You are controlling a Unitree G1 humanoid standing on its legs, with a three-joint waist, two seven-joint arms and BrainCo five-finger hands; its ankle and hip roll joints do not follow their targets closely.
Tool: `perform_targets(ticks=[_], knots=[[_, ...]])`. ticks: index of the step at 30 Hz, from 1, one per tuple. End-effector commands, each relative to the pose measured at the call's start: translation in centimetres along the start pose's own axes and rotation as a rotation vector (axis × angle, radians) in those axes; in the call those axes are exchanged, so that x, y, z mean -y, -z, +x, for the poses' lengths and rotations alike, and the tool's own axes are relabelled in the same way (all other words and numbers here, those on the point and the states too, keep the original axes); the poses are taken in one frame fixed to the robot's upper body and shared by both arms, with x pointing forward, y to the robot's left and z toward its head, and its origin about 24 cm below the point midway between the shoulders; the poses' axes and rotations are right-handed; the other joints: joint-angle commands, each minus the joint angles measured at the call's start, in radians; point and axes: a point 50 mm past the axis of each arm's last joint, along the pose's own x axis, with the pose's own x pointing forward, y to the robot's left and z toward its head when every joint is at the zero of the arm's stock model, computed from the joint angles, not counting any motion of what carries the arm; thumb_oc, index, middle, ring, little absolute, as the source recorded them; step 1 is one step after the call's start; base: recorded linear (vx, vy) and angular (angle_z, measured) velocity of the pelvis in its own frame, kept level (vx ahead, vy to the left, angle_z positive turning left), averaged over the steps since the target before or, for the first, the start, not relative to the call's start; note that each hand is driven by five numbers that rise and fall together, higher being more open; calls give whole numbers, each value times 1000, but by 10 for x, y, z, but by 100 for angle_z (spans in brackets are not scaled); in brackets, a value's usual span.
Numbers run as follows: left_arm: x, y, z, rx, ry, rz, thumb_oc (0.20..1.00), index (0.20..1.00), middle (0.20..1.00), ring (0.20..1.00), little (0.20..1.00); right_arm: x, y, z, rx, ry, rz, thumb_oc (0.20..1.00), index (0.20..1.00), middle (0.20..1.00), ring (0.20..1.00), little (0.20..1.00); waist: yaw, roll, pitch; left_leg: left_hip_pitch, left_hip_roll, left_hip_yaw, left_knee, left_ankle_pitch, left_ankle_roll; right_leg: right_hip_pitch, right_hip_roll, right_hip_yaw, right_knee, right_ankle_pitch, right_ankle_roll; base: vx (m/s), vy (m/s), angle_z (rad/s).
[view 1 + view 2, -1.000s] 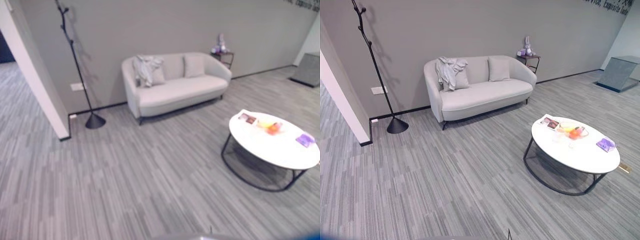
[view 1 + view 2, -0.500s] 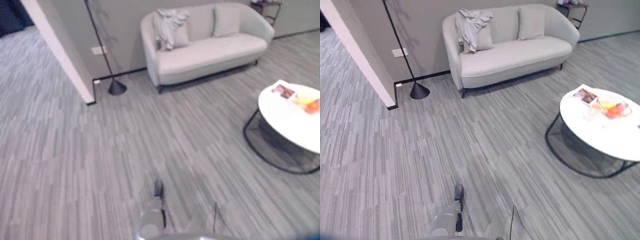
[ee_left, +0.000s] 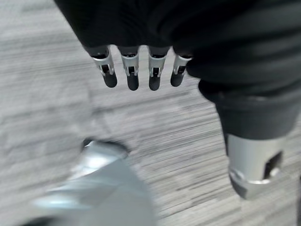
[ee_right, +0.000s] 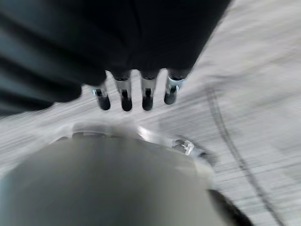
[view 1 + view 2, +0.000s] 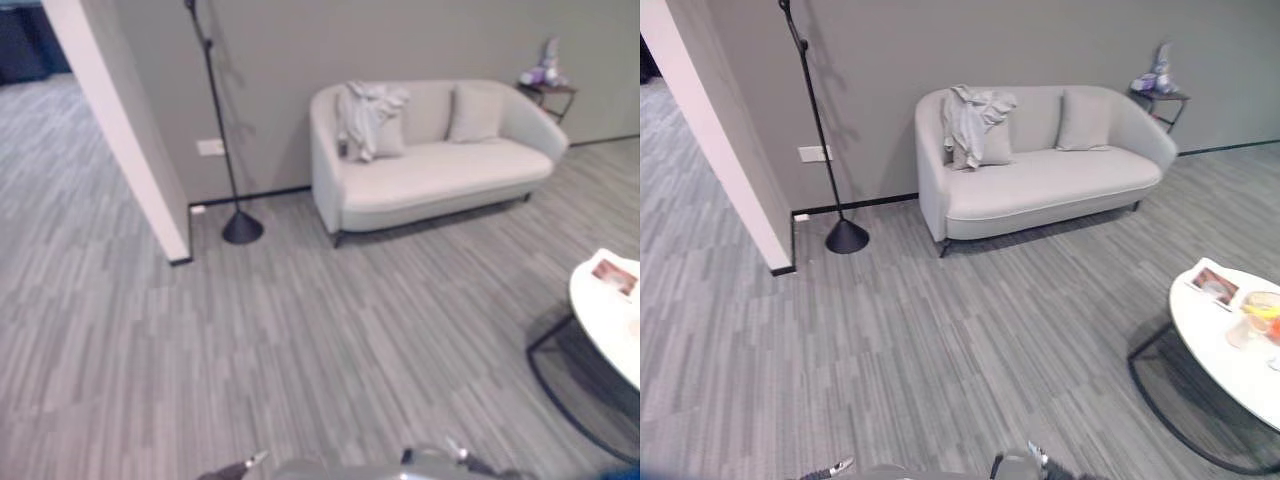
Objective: Hang the clothes on the sofa on the clothes rack.
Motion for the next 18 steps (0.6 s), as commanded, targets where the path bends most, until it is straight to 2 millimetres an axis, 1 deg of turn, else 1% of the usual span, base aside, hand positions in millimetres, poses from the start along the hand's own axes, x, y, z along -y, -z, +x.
perform_targets(ticks=[1, 2, 3, 4, 5, 6, 7, 8, 9, 10, 11, 12, 13, 14, 15, 16, 17, 18], knots=[[-11, 36, -4, -107, -48, 97, 1000, 1000, 1000, 1000, 1000, -20, -53, 4, 159, -62, 71, 1000, 1000, 1000, 1000, 1000, -2, -5, 97, 225, 32, -35, -155, 7, -67, 137, -47, -5, -490, 306, 81, 869, -227, 83], [-11, 40, -5, -119, -52, 102, 1000, 1000, 1000, 1000, 1000, -18, -56, 3, 175, -62, 90, 1000, 1000, 1000, 1000, 1000, -11, -2, 97, 269, 43, -50, -179, -11, -79, 103, -65, -31, -562, 342, 103, 877, -230, 87], [-14, 43, -5, -129, -68, 107, 1000, 1000, 1000, 1000, 1000, -13, -56, 3, 181, -48, 113, 1000, 1000, 1000, 1000, 1000, -21, 16, 102, 331, 73, -60, -215, -27, -96, 93, -75, -85, -628, 374, 120, 888, -250, 66], [-16, 45, -6, -135, -73, 112, 1000, 1000, 1000, 1000, 1000, -10, -54, 2, 178, -37, 129, 1000, 1000, 1000, 1000, 1000, -21, 21, 101, 365, 89, -56, -227, -52, -106, 71, -92, -99, -635, 376, 136, 957, -291, 87], [-17, 46, -6, -137, -74, 121, 1000, 1000, 1000, 1000, 1000, -6, -50, 2, 171, -30, 149, 1000, 1000, 1000, 1000, 1000, -27, 23, 94, 416, 104, -66, -231, -76, -115, 50, -110, -114, -633, 402, 147, 962, -302, 78], [-17, 48, -6, -141, -69, 130, 1000, 1000, 1000, 1000, 1000, -3, -44, 1, 159, -22, 180, 1000, 1000, 1000, 1000, 1000, -48, 28, 93, 467, 129, -85, -234, -91, -124, 61, -132, -139, -624, 443, 157, 1121, -361, 129], [-18, 50, -7, -162, -69, 233, 1000, 1000, 1000, 1000, 1000, -3, -36, 1, 131, -36, 179, 1000, 1000, 1000, 1000, 1000, -66, 24, 74, 501, 146, -100, -220, -106, -137, 82, -139, -145, -600, 443, 153, 1126, -359, 112], [-19, 53, -8, -166, -68, 219, 1000, 1000, 1000, 1000, 1000, 1, -31, 1, 111, -20, 182, 1000, 1000, 1000, 1000, 1000, -82, 32, 64, 512, 180, -90, -181, -76, -150, 63, -139, -114, -519, 453, 140, 1090, -363, 110], [-17, 52, -7, -168, -65, 220, 1000, 1000, 1000, 1000, 1000, 1, -25, 2, 85, -15, 194, 1000, 1000, 1000, 1000, 1000, -93, 41, 52, 521, 217, -46, -127, -18, -168, 54, -117, -94, -450, 417, 117, 952, -349, 84], [-16, 51, -7, -166, -60, 222, 1000, 1000, 1000, 1000, 1000, 2, -16, 2, 46, -3, 202, 1000, 1000, 1000, 1000, 1000, -97, 54, 47, 483, 254, -25, -45, 91, -192, 42, -104, -92, -367, 398, 99, 911, -357, 79], [-16, 51, -7, -168, -60, 220, 1000, 1000, 1000, 1000, 1000, 0, -7, 2, -1, -5, 198, 1000, 1000, 1000, 1000, 1000, -98, 64, 22, 449, 292, 18, 54, 191, -194, 56, -85, -91, -320, 321, 56, 930, -431, 47], [-21, 50, -7, -165, -79, 210, 1000, 1000, 1000, 1000, 1000, 0, -3, 2, -20, 4, 182, 1000, 1000, 1000, 1000, 1000, -92, 59, 10, 389, 319, 53, 181, 319, -194, 88, -68, -109, -306, 286, 24, 935, -506, 20], [-19, 42, -6, -137, -73, 208, 1000, 1000, 1000, 1000, 1000, -2, -6, 3, -19, 3, 153, 1000, 1000, 1000, 1000, 1000, -85, 42, 7, 318, 335, 70, 342, 396, -185, 139, -30, -102, -325, 254, -12, 929, -616, 7], [-12, 32, -3, -102, -52, 229, 1000, 1000, 1000, 1000, 1000, -3, -10, 3, -11, 6, 122, 1000, 1000, 1000, 1000, 1000, -69, 18, 17, 220, 336, 89, 479, 412, -159, 202, 17, -75, -354, 221, -50, 822, -626, -9], [-5, 24, -2, -75, -32, 258, 1000, 1000, 1000, 1000, 1000, -1, -13, 3, -3, 17, 107, 1000, 1000, 1000, 1000, 1000, -47, -4, 34, 115, 329, 111, 579, 380, -135, 259, 47, -50, -385, 203, -67, 535, -418, -55], [-5, 24, -2, -75, -32, 258, 1000, 1000, 1000, 1000, 1000, -1, -13, 3, -3, 17, 107, 1000, 1000, 1000, 1000, 1000, -46, 0, 34, 112, 332, 110, 585, 376, -135, 258, 51, -51, -385, 204, -68, 688, -397, -66], [-1, 10, 0, -25, -34, 302, 1000, 1000, 1000, 1000, 1000, 1, -20, 3, 5, 37, 57, 1000, 1000, 1000, 1000, 1000, 10, -40, 73, -93, 274, 155, 682, 237, -98, 362, 66, -5, -449, 182, -78, 657, -224, -69], [4, 3, 0, 3, -15, 296, 1000, 1000, 1000, 1000, 1000, 1, -22, 3, 10, 36, 37, 1000, 1000, 1000, 1000, 1000, 38, -46, 83, -173, 235, 171, 637, 211, -97, 407, 75, 26, -476, 182, -75, 659, -225, -66]])
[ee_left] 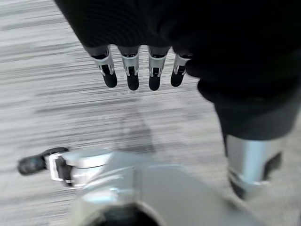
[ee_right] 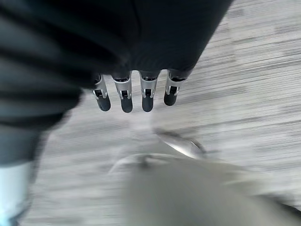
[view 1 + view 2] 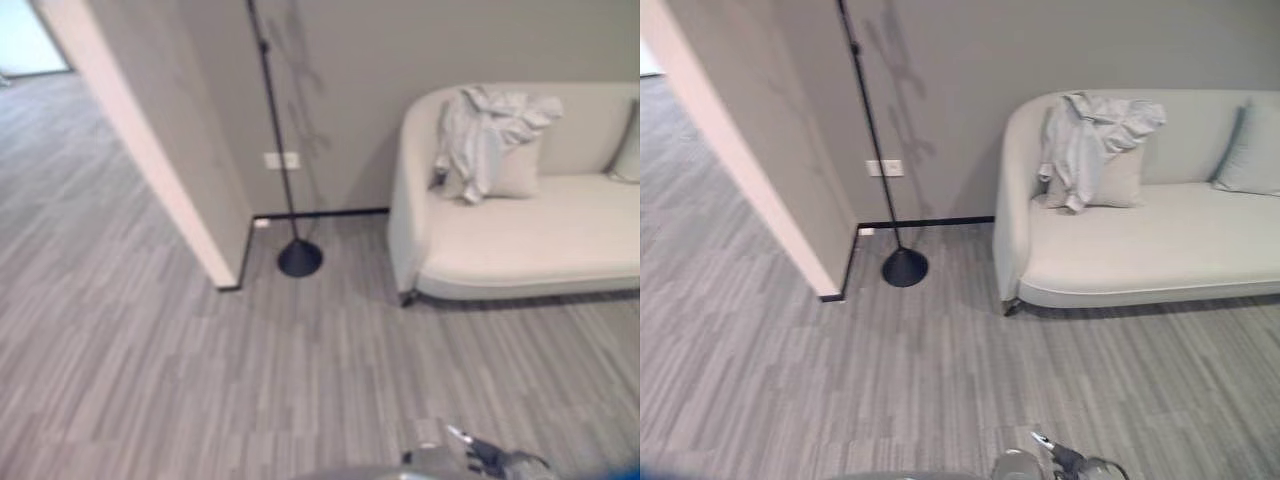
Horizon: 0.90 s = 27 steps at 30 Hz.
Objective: Hang the clothes on the sofa on the clothes rack.
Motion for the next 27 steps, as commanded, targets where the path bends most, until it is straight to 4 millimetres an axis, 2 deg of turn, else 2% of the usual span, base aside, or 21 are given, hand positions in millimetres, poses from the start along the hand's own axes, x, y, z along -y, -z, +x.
perform_targets(ticks=[1, 2, 3, 4, 5, 7, 8, 9, 12, 13, 14, 15, 16, 17, 18, 20, 21, 22, 24, 26, 27], knots=[[13, -15, 1, 35, 28, 42, 1000, 1000, 1000, 1000, 1000, 2, 4, 0, -5, 16, -90, 1000, 1000, 1000, 1000, 1000, 68, 22, 50, -48, 33, -40, -283, -91, -88, -2, -74, 8, -139, 199, 83, 637, 15, -136], [19, -14, 1, 36, 41, 31, 1000, 1000, 1000, 1000, 1000, -2, 5, 0, -9, 3, -103, 1000, 1000, 1000, 1000, 1000, 121, 19, 50, -131, -79, -39, -520, -95, -81, 58, -59, 65, -177, 189, 102, 711, 50, -141], [21, -11, 1, 27, 45, 36, 1000, 1000, 1000, 1000, 1000, -3, 6, 0, -9, -3, -118, 1000, 1000, 1000, 1000, 1000, 145, 33, 47, -153, -103, -48, -686, -84, -80, 106, -36, 76, -196, 167, 109, 1239, 73, -176], [22, -8, 1, 20, 51, 26, 1000, 1000, 1000, 1000, 1000, -5, 4, 1, 1, -7, -136, 1000, 1000, 1000, 1000, 1000, 184, 67, 32, -177, -125, -51, -985, -17, -91, 191, 14, 99, -223, 117, 110, 818, 36, -142], [22, -8, 1, 19, 51, 26, 1000, 1000, 1000, 1000, 1000, -5, 5, 1, 0, -7, -136, 1000, 1000, 1000, 1000, 1000, 186, 63, 37, -163, -129, -47, -998, -12, -90, 198, 9, 101, -223, 114, 111, 813, 25, -179], [26, 3, 0, -16, 61, 30, 1000, 1000, 1000, 1000, 1000, -8, 3, 1, 1, -14, -190, 1000, 1000, 1000, 1000, 1000, 224, 68, 28, -239, -135, -28, -1144, 10, -108, 272, 44, 130, -222, 48, 104, 581, -1, -166], [26, 3, 0, -17, 61, 30, 1000, 1000, 1000, 1000, 1000, -9, 3, 1, 1, -14, -190, 1000, 1000, 1000, 1000, 1000, 228, 62, 31, -232, -139, -22, -1149, 9, -108, 275, 37, 133, -221, 44, 105, 1112, 117, -136], [15, 29, -2, -94, 45, -8, 1000, 1000, 1000, 1000, 1000, -17, -1, 3, -19, -58, -284, 1000, 1000, 1000, 1000, 1000, 288, 56, 10, -260, -100, 14, -1138, 26, -95, 349, 49, 184, -153, -48, 99, 815, 117, -69], [10, 35, -3, -109, 30, -61, 1000, 1000, 1000, 1000, 1000, -18, -2, 3, -12, -52, -280, 1000, 1000, 1000, 1000, 1000, 300, 48, -4, -279, -95, 6, -1047, 46, -77, 356, 41, 173, -104, -39, 109, 626, 91, -82], [9, 36, -3, -109, 15, -98, 1000, 1000, 1000, 1000, 1000, -20, 4, 3, -34, -59, -294, 1000, 1000, 1000, 1000, 1000, 321, 30, -16, -297, -107, -2, -972, 56, -67, 357, 9, 151, -47, 20, 135, 729, 118, -98], [8, 32, -3, -93, 20, -134, 1000, 1000, 1000, 1000, 1000, -20, 23, 2, -98, -65, -307, 1000, 1000, 1000, 1000, 1000, 347, -3, -30, -258, -135, 7, -916, 9, -34, 295, -63, 88, 206, 279, 267, 880, 198, -28], [6, 24, -2, -73, 15, -143, 1000, 1000, 1000, 1000, 1000, -21, 20, 2, -91, -61, -328, 1000, 1000, 1000, 1000, 1000, 336, 16, -21, -225, -127, 3, -913, -14, -15, 216, -87, 63, 386, 383, 288, 672, 163, 20], [6, 24, -2, -73, 15, -143, 1000, 1000, 1000, 1000, 1000, -21, 20, 2, -91, -60, -328, 1000, 1000, 1000, 1000, 1000, 337, 17, -23, -227, -125, 3, -913, -13, -15, 214, -85, 64, 385, 385, 287, 475, 280, 13], [1, 10, -1, -37, 6, -150, 1000, 1000, 1000, 1000, 1000, -20, 14, 3, -80, -56, -350, 1000, 1000, 1000, 1000, 1000, 277, 73, -2, -104, -124, -10, -955, -51, 17, 58, -144, -36, 609, 375, 258, 546, 275, 23], [-3, 1, 0, -9, -6, -138, 1000, 1000, 1000, 1000, 1000, -21, 12, 3, -71, -55, -354, 1000, 1000, 1000, 1000, 1000, 245, 86, 5, -29, -130, -11, -996, -71, 20, 16, -195, -101, 601, 327, 251, 629, 285, 45], [-4, -6, 0, 14, -9, -132, 1000, 1000, 1000, 1000, 1000, -19, 11, 3, -62, -42, -345, 1000, 1000, 1000, 1000, 1000, 208, 103, 18, 40, -141, -37, -1035, -76, 12, -25, -225, -162, 515, 254, 236, 387, 33, 76], [-6, -12, 0, 30, -15, -127, 1000, 1000, 1000, 1000, 1000, -18, 9, 3, -53, -35, -338, 1000, 1000, 1000, 1000, 1000, 195, 107, 19, 63, -144, -52, -1055, -79, -1, -14, -234, -183, 398, 208, 219, 368, -89, 67], [-9, -17, 0, 44, -25, -124, 1000, 1000, 1000, 1000, 1000, -16, 8, 3, -40, -22, -319, 1000, 1000, 1000, 1000, 1000, 186, 107, 20, 74, -146, -73, -1069, -81, -18, -9, -241, -192, 263, 195, 212, 305, -135, 64], [-13, -19, 0, 49, -37, -114, 1000, 1000, 1000, 1000, 1000, -10, 9, 2, -41, -2, -301, 1000, 1000, 1000, 1000, 1000, 179, 99, 17, 85, -154, -95, -1093, -85, -36, 27, -240, -165, 55, 206, 216, 212, -124, 73], [-13, -8, -1, 20, -43, -131, 1000, 1000, 1000, 1000, 1000, -7, 12, 1, -49, 13, -286, 1000, 1000, 1000, 1000, 1000, 184, 102, 5, 93, -155, -111, -1111, -83, -41, 42, -219, -144, 16, 189, 218, 178, -60, 124], [0, 6, -1, -23, -9, -115, 1000, 1000, 1000, 1000, 1000, -3, 28, -1, -88, 26, -257, 1000, 1000, 1000, 1000, 1000, 201, 84, -43, 115, -168, -106, -1146, -100, -55, 115, -199, -168, -117, 169, 225, 235, -74, 112]])
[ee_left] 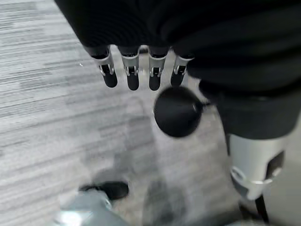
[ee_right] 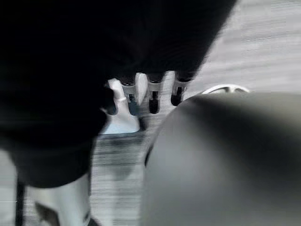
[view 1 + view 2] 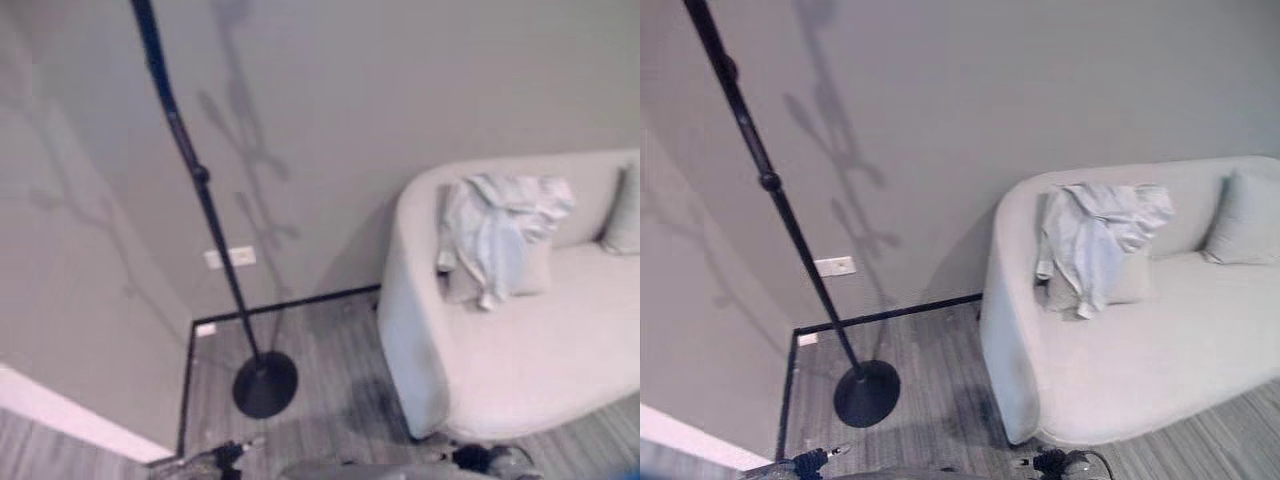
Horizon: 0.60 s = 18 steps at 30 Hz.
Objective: Hang the clothes on the sofa on the clothes rack.
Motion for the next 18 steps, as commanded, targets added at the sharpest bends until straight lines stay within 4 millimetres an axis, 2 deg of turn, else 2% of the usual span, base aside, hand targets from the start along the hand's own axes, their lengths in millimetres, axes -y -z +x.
perform_targets(ticks=[1, 3, 6, 9, 12, 14, 15, 16, 18], knots=[[13, 13, -1, -64, 28, 0, 1000, 1000, 1000, 1000, 1000, -5, 13, 0, -16, 0, 38, 1000, 1000, 1000, 1000, 1000, 28, -24, -23, -42, 46, -120, -63, 88, -9, 183, 52, -56, -184, 62, -11, 261, -96, 42], [13, 21, -2, -93, 25, -11, 1000, 1000, 1000, 1000, 1000, -2, 21, -1, -42, 14, 77, 1000, 1000, 1000, 1000, 1000, 19, -23, -23, -48, 50, -128, -50, 78, -11, 174, 56, -49, -170, 57, -19, 73, -61, 13], [23, 21, -1, -98, 64, 26, 1000, 1000, 1000, 1000, 1000, -1, 27, -2, -60, 17, 95, 1000, 1000, 1000, 1000, 1000, 7, -21, -17, -54, 53, -131, -29, 59, -9, 164, 54, -51, -140, 31, -30, 77, -47, 1], [29, 16, -1, -81, 87, 95, 1000, 1000, 1000, 1000, 1000, 3, 33, -3, -68, 30, 115, 1000, 1000, 1000, 1000, 1000, -22, -9, -8, -57, 53, -123, -5, 41, -9, 156, 49, -49, -132, 30, -31, 78, -36, -10], [26, 6, 0, -44, 78, 149, 1000, 1000, 1000, 1000, 1000, 6, 29, -3, -53, 44, 86, 1000, 1000, 1000, 1000, 1000, -38, 4, -4, -50, 54, -106, -13, 33, 0, 132, 49, -26, -111, 15, -29, 40, 18, -11], [24, 0, 1, -21, 72, 174, 1000, 1000, 1000, 1000, 1000, 4, 25, -2, -46, 31, 59, 1000, 1000, 1000, 1000, 1000, -43, 12, 5, -39, 55, -89, -15, 15, 22, 70, 38, -1, 30, 19, -24, 33, 103, -61], [26, -7, 1, 1, 74, 179, 1000, 1000, 1000, 1000, 1000, 4, 22, -2, -39, 26, 37, 1000, 1000, 1000, 1000, 1000, -52, 12, 27, -14, 50, -66, -18, 6, 37, 7, 16, 32, 159, 74, -1, 52, 114, -111], [26, -14, 2, 27, 70, 191, 1000, 1000, 1000, 1000, 1000, 2, 19, -2, -33, 17, 7, 1000, 1000, 1000, 1000, 1000, -62, 16, 43, 11, 54, -56, -25, 3, 45, -30, 12, 47, 249, 102, 8, 56, 106, -112], [26, -24, 2, 60, 67, 176, 1000, 1000, 1000, 1000, 1000, -5, 12, 0, -4, -7, -44, 1000, 1000, 1000, 1000, 1000, -72, 19, 64, 63, 62, -36, -48, -9, 47, -72, -25, 18, 332, 135, 20, 153, 20, -54]])
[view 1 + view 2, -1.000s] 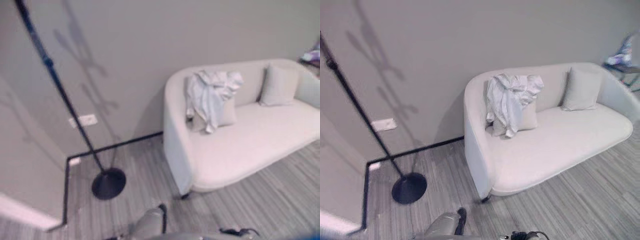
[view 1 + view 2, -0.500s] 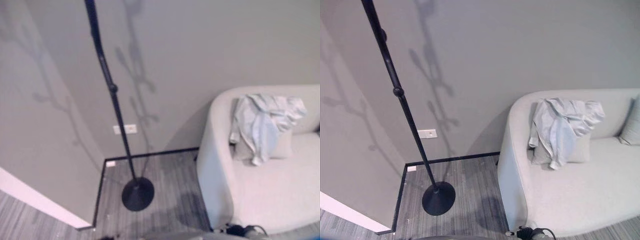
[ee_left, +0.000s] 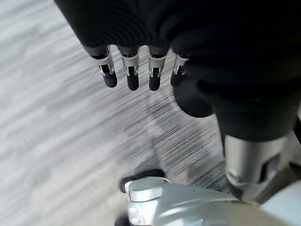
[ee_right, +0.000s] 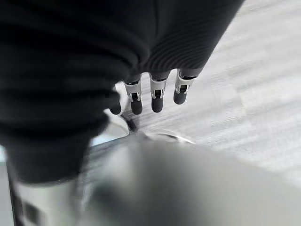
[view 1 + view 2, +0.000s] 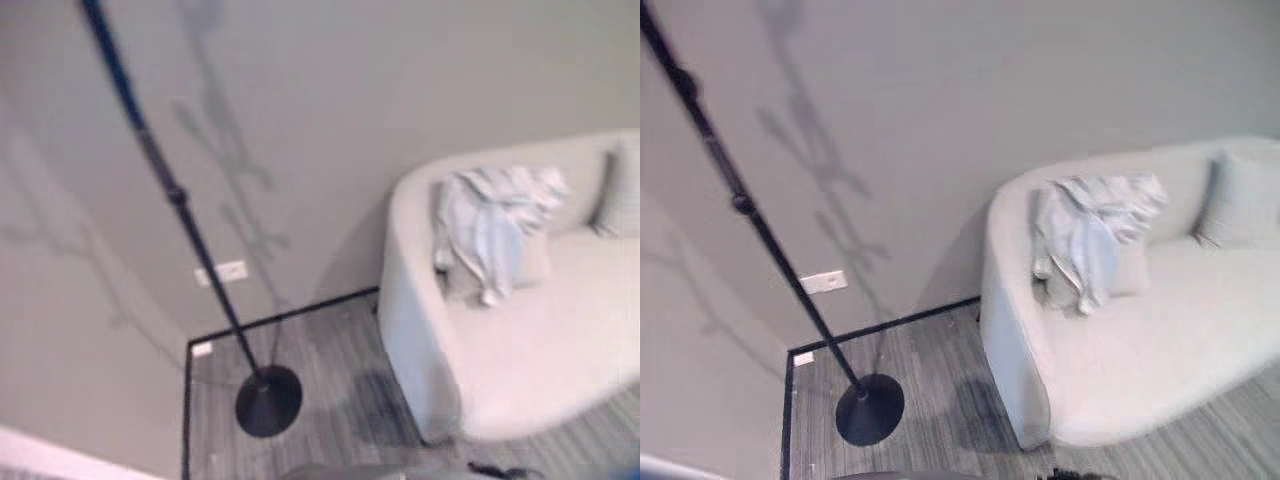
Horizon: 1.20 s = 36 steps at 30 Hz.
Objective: Hang the clothes on the sofa on the clothes rack.
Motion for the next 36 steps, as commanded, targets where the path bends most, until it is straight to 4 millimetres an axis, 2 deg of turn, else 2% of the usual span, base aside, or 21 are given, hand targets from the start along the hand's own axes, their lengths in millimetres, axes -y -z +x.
perform_targets(ticks=[1, 4, 5, 8, 11, 14, 15, 16, 17, 18, 19, 20, 21, 22, 23, 24, 25, 28, 29, 32, 36], knots=[[-16, -68, -2, 147, -35, 11, 1000, 1000, 1000, 1000, 1000, -21, -10, 2, 23, -81, -157, 1000, 1000, 1000, 1000, 1000, -52, 25, 56, 222, 69, -112, -288, 126, -115, 130, -12, -60, -192, 180, -11, 211, -91, -62], [-16, -50, -1, 148, -73, -16, 1000, 1000, 1000, 1000, 1000, -16, -13, 1, 49, -33, -101, 1000, 1000, 1000, 1000, 1000, -24, 24, 75, 224, 86, -131, -282, 119, -137, 151, -50, -111, -321, 167, -18, 100, -206, -30], [-14, -28, 0, 92, -73, -25, 1000, 1000, 1000, 1000, 1000, -13, -18, 1, 87, -13, -72, 1000, 1000, 1000, 1000, 1000, -8, 10, 85, 208, 102, -170, -259, 107, -164, 182, -98, -126, -499, 195, -16, 74, -342, 0], [-15, -6, -1, 20, -96, -48, 1000, 1000, 1000, 1000, 1000, -14, -25, 1, 104, -13, -32, 1000, 1000, 1000, 1000, 1000, 14, -23, 74, 179, 127, -233, -212, 76, -207, 227, -222, -77, -705, 356, 27, 154, -462, 52], [-20, 12, -3, -34, -125, -97, 1000, 1000, 1000, 1000, 1000, -19, -24, 1, 99, -38, -32, 1000, 1000, 1000, 1000, 1000, 30, -47, 44, 163, 160, -279, -190, 61, -241, 256, -290, 7, -763, 499, 62, 197, -454, 79], [-22, 19, -4, -57, -138, -143, 1000, 1000, 1000, 1000, 1000, -20, -27, 2, 107, -43, -48, 1000, 1000, 1000, 1000, 1000, 42, -59, 26, 155, 201, -301, -187, 62, -272, 277, -293, 53, -759, 525, 72, 157, -442, 54], [-25, 26, -5, -65, -154, -172, 1000, 1000, 1000, 1000, 1000, -24, -32, 2, 120, -57, -69, 1000, 1000, 1000, 1000, 1000, 59, -76, 14, 172, 265, -309, -200, 74, -312, 276, -242, 59, -700, 381, 72, 205, -629, 50], [-25, 26, -5, -65, -154, -172, 1000, 1000, 1000, 1000, 1000, -24, -32, 2, 120, -57, -69, 1000, 1000, 1000, 1000, 1000, 59, -74, 14, 174, 267, -309, -201, 75, -313, 277, -241, 59, -699, 379, 72, 205, -662, 30], [-26, 31, -6, -80, -159, -182, 1000, 1000, 1000, 1000, 1000, -25, -33, 2, 119, -62, -73, 1000, 1000, 1000, 1000, 1000, 63, -74, 12, 183, 307, -304, -201, 80, -330, 268, -219, 34, -668, 269, 72, 61, -207, 27], [-26, 31, -6, -80, -158, -182, 1000, 1000, 1000, 1000, 1000, -25, -33, 2, 119, -62, -73, 1000, 1000, 1000, 1000, 1000, 62, -72, 13, 185, 310, -304, -202, 79, -331, 267, -217, 34, -663, 265, 72, 106, -424, 14], [-27, 34, -7, -103, -163, -193, 1000, 1000, 1000, 1000, 1000, -26, -36, 2, 122, -65, -71, 1000, 1000, 1000, 1000, 1000, 53, -67, 17, 190, 356, -304, -200, 99, -342, 254, -179, 25, -608, 178, 65, 85, -574, 12], [-27, 35, -7, -111, -160, -207, 1000, 1000, 1000, 1000, 1000, -28, -35, 2, 116, -72, -68, 1000, 1000, 1000, 1000, 1000, 46, -50, 28, 172, 425, -329, -178, 206, -357, 229, -108, 0, -522, 102, 22, 117, -777, 17], [-23, 34, -6, -111, -148, -204, 1000, 1000, 1000, 1000, 1000, -27, -32, 2, 102, -71, -66, 1000, 1000, 1000, 1000, 1000, 43, -45, 31, 159, 446, -344, -157, 287, -361, 235, -74, -17, -525, 88, 6, 70, -562, 31], [-23, 34, -6, -111, -148, -204, 1000, 1000, 1000, 1000, 1000, -27, -32, 2, 102, -71, -67, 1000, 1000, 1000, 1000, 1000, 40, -43, 31, 159, 449, -347, -159, 288, -362, 237, -72, -21, -527, 88, 5, 78, -508, 32], [-19, 29, -5, -92, -132, -209, 1000, 1000, 1000, 1000, 1000, -21, -33, 2, 107, -53, -74, 1000, 1000, 1000, 1000, 1000, 35, -36, 33, 113, 476, -346, -106, 422, -341, 251, -22, -38, -539, 77, -25, 44, -303, 13], [-19, 29, -5, -93, -132, -209, 1000, 1000, 1000, 1000, 1000, -21, -33, 2, 107, -53, -74, 1000, 1000, 1000, 1000, 1000, 34, -36, 32, 111, 476, -347, -105, 422, -341, 250, -21, -39, -540, 77, -26, 144, -682, 19], [-15, 32, -5, -96, -117, -211, 1000, 1000, 1000, 1000, 1000, -17, -28, 2, 93, -37, -88, 1000, 1000, 1000, 1000, 1000, 34, -34, 35, 85, 528, -263, -55, 512, -310, 297, 42, -64, -586, 62, -71, 136, -550, 9], [-12, 31, -4, -95, -106, -190, 1000, 1000, 1000, 1000, 1000, -9, -24, 1, 80, -14, -91, 1000, 1000, 1000, 1000, 1000, 27, -34, 44, 52, 573, -144, 37, 520, -296, 339, 98, -77, -643, 50, -109, 120, -513, -13], [-8, 32, -4, -98, -87, -163, 1000, 1000, 1000, 1000, 1000, -3, -23, 1, 72, 0, -94, 1000, 1000, 1000, 1000, 1000, 35, -44, 54, -13, 452, -141, 133, 388, -264, 357, 112, -67, -683, 50, -130, 142, -370, -8], [-7, 31, -4, -106, -74, -141, 1000, 1000, 1000, 1000, 1000, 0, -18, 0, 57, 0, -71, 1000, 1000, 1000, 1000, 1000, 49, -57, 52, -104, 249, -101, 98, 230, -219, 381, 123, -74, -723, 53, -123, 190, -259, 18], [-4, 34, -4, -115, -60, -156, 1000, 1000, 1000, 1000, 1000, -11, -20, 2, 60, -33, -120, 1000, 1000, 1000, 1000, 1000, 117, -20, 37, -213, 44, -83, -56, 274, -200, 416, 215, -60, -765, 40, -124, 185, -116, -19]])
